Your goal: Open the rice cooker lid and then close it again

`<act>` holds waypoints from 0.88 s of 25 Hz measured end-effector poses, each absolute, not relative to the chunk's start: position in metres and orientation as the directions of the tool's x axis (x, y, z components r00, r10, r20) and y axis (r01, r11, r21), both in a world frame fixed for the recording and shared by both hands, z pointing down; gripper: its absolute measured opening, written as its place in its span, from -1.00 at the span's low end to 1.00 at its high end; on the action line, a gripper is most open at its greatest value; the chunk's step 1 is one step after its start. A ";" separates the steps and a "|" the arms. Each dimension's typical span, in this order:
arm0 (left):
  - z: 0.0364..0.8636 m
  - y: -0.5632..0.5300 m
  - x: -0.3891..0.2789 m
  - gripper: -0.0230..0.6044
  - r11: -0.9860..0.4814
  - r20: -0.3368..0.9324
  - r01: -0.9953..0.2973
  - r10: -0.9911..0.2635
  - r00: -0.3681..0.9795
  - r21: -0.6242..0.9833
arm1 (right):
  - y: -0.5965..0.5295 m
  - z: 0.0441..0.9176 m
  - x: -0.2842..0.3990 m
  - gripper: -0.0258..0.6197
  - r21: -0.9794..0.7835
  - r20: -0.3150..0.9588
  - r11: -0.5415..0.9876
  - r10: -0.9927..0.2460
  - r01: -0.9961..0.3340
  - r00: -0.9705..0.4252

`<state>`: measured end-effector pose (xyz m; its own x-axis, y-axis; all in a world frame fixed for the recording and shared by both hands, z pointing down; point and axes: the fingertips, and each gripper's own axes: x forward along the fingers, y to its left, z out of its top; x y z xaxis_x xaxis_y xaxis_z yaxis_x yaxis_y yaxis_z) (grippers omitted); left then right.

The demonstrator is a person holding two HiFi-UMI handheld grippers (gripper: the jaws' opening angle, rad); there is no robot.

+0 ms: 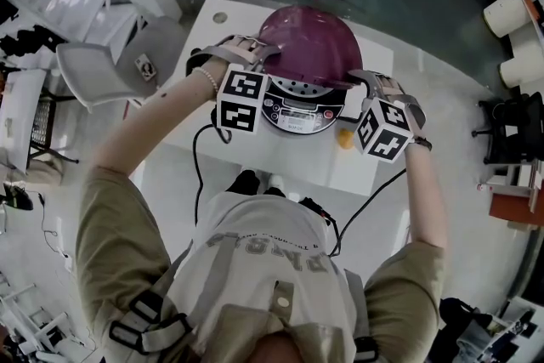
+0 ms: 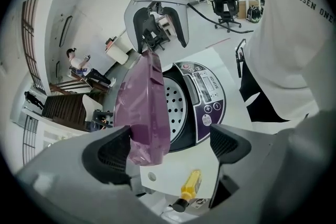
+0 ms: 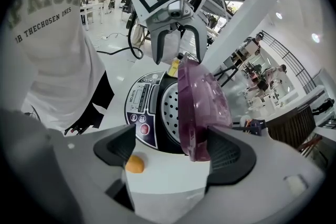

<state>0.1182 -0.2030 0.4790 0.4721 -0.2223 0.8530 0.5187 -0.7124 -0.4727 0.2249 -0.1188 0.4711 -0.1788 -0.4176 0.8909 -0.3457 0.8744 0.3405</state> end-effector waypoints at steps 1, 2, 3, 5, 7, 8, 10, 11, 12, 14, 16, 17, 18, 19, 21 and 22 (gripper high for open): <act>0.480 -0.202 0.118 0.63 -0.713 0.855 0.521 -0.221 0.470 -0.470 | -0.118 0.472 0.224 0.31 0.337 0.892 0.875 -0.415 -0.347 -0.181; 0.481 -0.201 0.117 0.63 -0.713 0.856 0.522 -0.219 0.468 -0.468 | -0.117 0.473 0.224 0.31 0.332 0.893 0.877 -0.411 -0.348 -0.183; 0.483 -0.200 0.116 0.63 -0.713 0.857 0.524 -0.218 0.466 -0.466 | -0.116 0.474 0.223 0.31 0.327 0.895 0.879 -0.406 -0.348 -0.185; 0.485 -0.199 0.115 0.63 -0.712 0.859 0.526 -0.217 0.464 -0.464 | -0.114 0.477 0.223 0.31 0.316 0.900 0.884 -0.394 -0.344 -0.186; 0.489 -0.197 0.114 0.63 -0.712 0.861 0.529 -0.216 0.461 -0.462 | -0.112 0.480 0.222 0.31 0.305 0.905 0.890 -0.382 -0.340 -0.188; 0.491 -0.196 0.114 0.63 -0.712 0.862 0.530 -0.214 0.460 -0.460 | -0.110 0.482 0.221 0.31 0.299 0.907 0.892 -0.376 -0.339 -0.189; 0.494 -0.193 0.113 0.63 -0.714 0.864 0.532 -0.209 0.458 -0.455 | -0.108 0.485 0.220 0.31 0.287 0.911 0.896 -0.364 -0.338 -0.192; 0.496 -0.192 0.112 0.63 -0.716 0.865 0.532 -0.206 0.458 -0.452 | -0.106 0.487 0.220 0.31 0.281 0.913 0.898 -0.359 -0.337 -0.194; 0.497 -0.191 0.112 0.63 -0.717 0.865 0.532 -0.203 0.459 -0.451 | -0.105 0.489 0.220 0.31 0.276 0.915 0.900 -0.354 -0.337 -0.195; 0.501 -0.189 0.112 0.63 -0.720 0.865 0.530 -0.199 0.461 -0.448 | -0.103 0.493 0.220 0.31 0.267 0.919 0.904 -0.343 -0.334 -0.195; 0.504 -0.188 0.111 0.63 -0.723 0.866 0.529 -0.194 0.461 -0.444 | -0.102 0.496 0.220 0.31 0.259 0.922 0.907 -0.334 -0.332 -0.196; 0.506 -0.187 0.111 0.63 -0.725 0.867 0.529 -0.191 0.460 -0.441 | -0.101 0.498 0.219 0.31 0.254 0.923 0.908 -0.330 -0.332 -0.197; 0.508 -0.186 0.111 0.63 -0.726 0.868 0.530 -0.188 0.460 -0.438 | -0.100 0.500 0.219 0.31 0.249 0.924 0.909 -0.326 -0.333 -0.198; 0.510 -0.186 0.110 0.63 -0.728 0.869 0.530 -0.185 0.459 -0.435 | -0.100 0.502 0.219 0.31 0.245 0.925 0.910 -0.322 -0.333 -0.200; 0.513 -0.185 0.109 0.63 -0.730 0.870 0.531 -0.180 0.459 -0.431 | -0.099 0.505 0.218 0.31 0.237 0.928 0.913 -0.314 -0.333 -0.202; 0.514 -0.185 0.109 0.63 -0.730 0.870 0.531 -0.178 0.459 -0.429 | -0.099 0.507 0.218 0.31 0.233 0.929 0.914 -0.310 -0.332 -0.202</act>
<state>0.1090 -0.1848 0.5144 0.4594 -0.1775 0.8703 0.5313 -0.7303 -0.4294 0.2175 -0.0988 0.5068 -0.2016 -0.3104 0.9290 -0.3321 0.9139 0.2333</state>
